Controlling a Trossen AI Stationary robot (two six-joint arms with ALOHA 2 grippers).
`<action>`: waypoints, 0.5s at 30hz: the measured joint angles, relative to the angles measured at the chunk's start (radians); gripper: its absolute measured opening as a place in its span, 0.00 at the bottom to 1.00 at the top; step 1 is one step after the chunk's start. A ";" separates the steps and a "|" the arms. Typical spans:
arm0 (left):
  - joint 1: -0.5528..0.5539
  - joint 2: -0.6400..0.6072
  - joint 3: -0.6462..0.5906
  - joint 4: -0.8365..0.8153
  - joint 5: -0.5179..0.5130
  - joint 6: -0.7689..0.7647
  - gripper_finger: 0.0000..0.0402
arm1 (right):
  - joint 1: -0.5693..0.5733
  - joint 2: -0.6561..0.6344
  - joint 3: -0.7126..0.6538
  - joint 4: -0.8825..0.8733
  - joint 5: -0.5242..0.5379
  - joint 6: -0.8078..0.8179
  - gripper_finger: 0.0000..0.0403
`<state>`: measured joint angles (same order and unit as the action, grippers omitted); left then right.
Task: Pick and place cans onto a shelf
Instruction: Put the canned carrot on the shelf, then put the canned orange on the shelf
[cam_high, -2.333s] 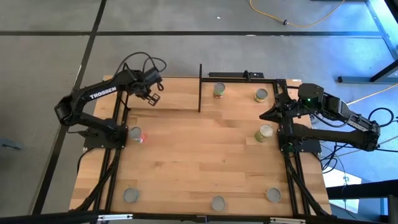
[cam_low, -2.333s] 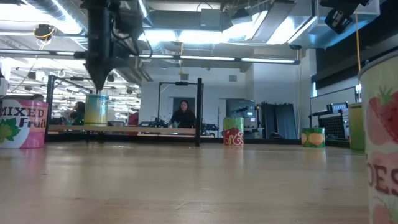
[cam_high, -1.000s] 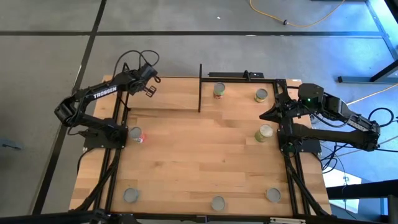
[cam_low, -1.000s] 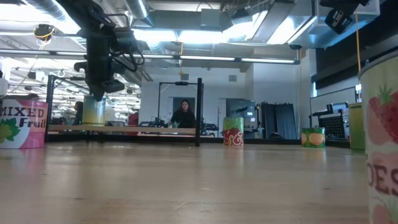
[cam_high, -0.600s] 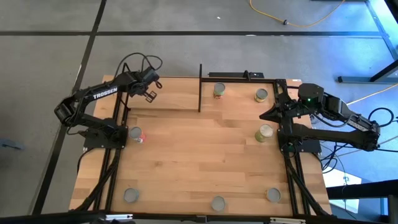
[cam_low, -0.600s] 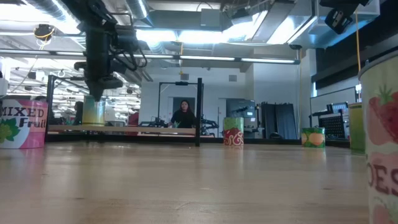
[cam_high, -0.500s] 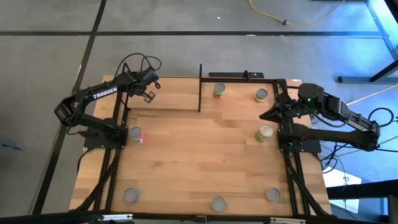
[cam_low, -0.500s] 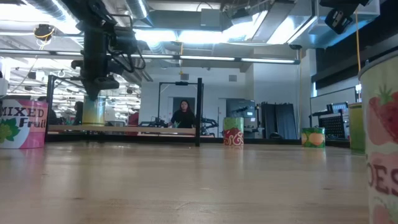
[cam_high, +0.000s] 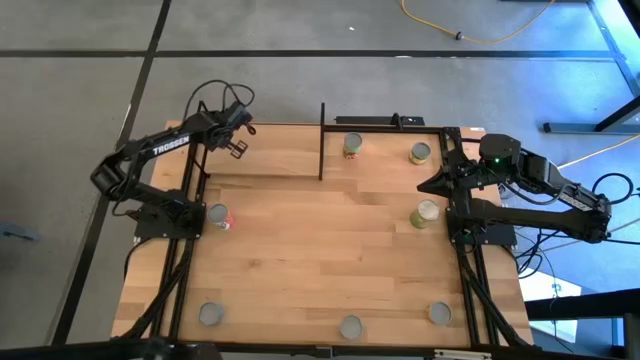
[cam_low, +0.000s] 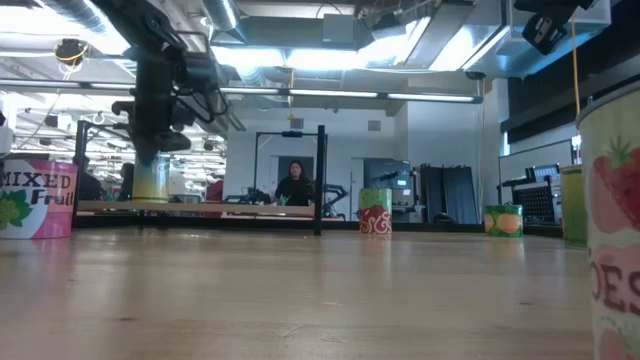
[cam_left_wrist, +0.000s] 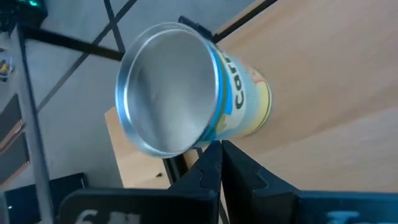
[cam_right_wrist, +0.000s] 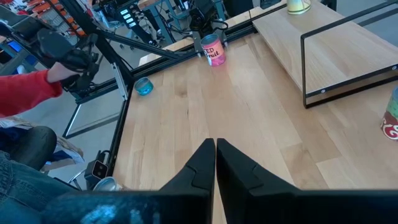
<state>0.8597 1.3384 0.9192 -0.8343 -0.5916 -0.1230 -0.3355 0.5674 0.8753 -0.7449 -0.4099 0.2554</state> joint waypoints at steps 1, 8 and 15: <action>0.000 0.004 0.000 0.011 0.003 0.002 0.00 | 0.000 0.000 0.000 0.000 0.000 0.000 0.05; 0.000 0.010 0.000 0.029 -0.007 0.003 0.00 | 0.000 0.000 0.000 0.000 0.000 -0.002 0.05; -0.049 0.009 0.039 -0.033 0.092 -0.015 0.00 | 0.000 0.000 0.000 0.000 -0.001 0.002 0.05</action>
<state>0.8108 1.3472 0.9580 -0.8675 -0.4999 -0.1385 -0.3355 0.5674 0.8753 -0.7452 -0.4107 0.2573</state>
